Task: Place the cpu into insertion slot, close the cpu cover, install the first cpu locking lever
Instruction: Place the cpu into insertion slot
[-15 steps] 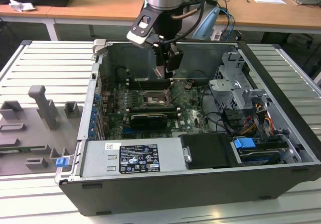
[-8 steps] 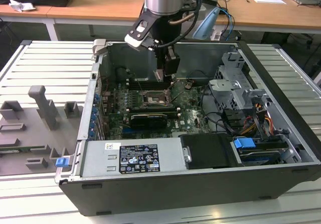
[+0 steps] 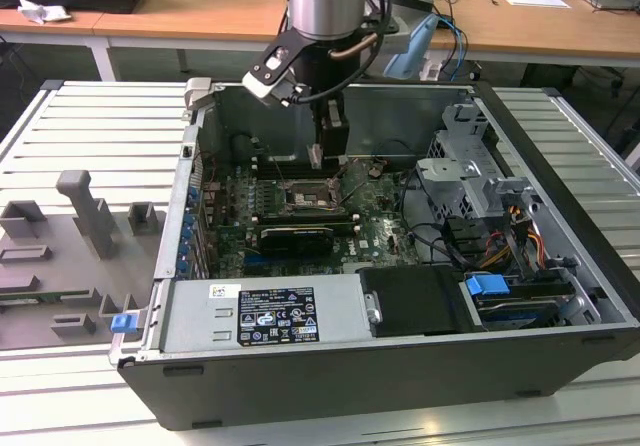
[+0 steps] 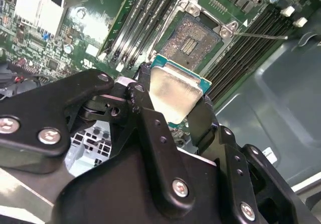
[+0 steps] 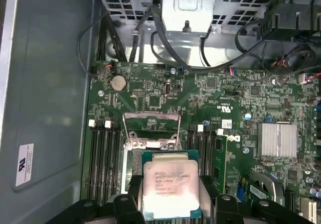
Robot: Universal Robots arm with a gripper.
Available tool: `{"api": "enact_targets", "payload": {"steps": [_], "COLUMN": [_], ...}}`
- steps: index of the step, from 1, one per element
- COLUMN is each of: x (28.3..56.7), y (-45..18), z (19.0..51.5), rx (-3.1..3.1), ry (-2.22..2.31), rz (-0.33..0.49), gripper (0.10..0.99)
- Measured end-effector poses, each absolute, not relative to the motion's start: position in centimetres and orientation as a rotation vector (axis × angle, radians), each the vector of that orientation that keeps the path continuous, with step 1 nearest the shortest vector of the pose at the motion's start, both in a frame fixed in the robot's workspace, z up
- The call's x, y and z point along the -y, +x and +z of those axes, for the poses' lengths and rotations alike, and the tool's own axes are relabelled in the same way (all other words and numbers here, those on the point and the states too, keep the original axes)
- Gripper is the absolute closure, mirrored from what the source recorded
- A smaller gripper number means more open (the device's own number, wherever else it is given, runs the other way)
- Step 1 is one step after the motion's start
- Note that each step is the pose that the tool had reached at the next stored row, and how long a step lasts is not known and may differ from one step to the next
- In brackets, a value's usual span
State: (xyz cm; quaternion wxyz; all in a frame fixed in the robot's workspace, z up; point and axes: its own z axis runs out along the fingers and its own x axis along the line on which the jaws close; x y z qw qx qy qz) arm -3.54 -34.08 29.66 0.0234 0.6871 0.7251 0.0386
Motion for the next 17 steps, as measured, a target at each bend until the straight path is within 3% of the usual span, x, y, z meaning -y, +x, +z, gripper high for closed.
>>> {"api": "enact_targets", "payload": {"steps": [17], "x": [33.9], "y": [-4.9], "z": [26.1], "rx": [-2.172], "ry": [2.195], "rz": [0.104], "gripper": [0.553]}}
